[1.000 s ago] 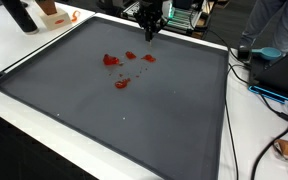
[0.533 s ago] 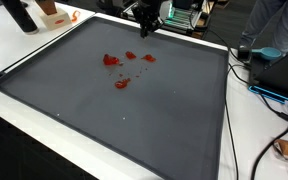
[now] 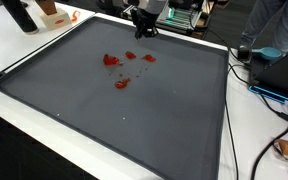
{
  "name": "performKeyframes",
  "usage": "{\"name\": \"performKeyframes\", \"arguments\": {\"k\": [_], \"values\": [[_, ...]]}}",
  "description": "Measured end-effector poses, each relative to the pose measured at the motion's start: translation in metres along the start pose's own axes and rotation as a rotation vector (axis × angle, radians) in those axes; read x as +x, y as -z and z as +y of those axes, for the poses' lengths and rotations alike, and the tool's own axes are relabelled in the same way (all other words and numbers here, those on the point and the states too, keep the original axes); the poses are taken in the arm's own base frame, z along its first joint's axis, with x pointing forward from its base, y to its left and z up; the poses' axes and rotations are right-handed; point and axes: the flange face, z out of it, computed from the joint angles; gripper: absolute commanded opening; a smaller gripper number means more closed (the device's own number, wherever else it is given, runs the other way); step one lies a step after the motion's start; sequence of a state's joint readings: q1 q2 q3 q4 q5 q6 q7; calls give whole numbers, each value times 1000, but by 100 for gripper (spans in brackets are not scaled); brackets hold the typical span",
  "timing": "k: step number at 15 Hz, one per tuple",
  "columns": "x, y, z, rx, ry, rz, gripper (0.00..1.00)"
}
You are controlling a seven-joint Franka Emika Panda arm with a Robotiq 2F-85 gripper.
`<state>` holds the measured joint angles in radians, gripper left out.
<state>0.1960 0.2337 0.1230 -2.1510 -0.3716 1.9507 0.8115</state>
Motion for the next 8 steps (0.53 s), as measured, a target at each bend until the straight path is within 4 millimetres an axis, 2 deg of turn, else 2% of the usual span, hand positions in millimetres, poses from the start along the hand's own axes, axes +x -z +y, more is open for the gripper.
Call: {"name": "performKeyframes", "arguments": {"k": [8], "values": [[17,-18,-23,-126,-42,-41,3]]}}
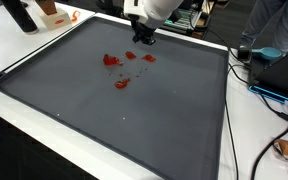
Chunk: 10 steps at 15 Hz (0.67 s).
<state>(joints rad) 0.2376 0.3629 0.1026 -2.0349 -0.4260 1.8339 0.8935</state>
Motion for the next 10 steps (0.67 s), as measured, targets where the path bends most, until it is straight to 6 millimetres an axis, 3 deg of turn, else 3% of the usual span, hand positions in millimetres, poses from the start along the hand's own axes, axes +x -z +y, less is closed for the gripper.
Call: {"name": "performKeyframes", "arguments": {"k": [10], "values": [[6,-10,-32,-103,10,-22,3]]}}
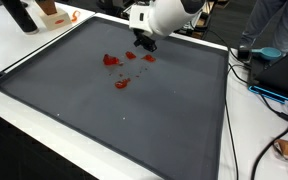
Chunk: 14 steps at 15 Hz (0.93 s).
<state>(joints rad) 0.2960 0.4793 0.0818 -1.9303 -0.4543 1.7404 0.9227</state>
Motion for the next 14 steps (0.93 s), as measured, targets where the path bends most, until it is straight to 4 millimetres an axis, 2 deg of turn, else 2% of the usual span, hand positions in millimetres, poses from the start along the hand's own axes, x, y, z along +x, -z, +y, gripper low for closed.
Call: {"name": "performKeyframes", "arguments": {"k": [14], "values": [[2,3,-34,-114,41,46,3]]}}
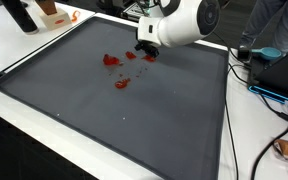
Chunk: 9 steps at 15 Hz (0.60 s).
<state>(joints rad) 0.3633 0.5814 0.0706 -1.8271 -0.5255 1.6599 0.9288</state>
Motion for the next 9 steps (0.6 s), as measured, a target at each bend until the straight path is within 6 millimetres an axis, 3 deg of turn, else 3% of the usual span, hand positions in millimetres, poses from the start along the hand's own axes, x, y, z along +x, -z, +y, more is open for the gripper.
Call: {"name": "performKeyframes", "arguments": {"k": [9], "values": [[1,7,-6,4,18,16,3]]}}
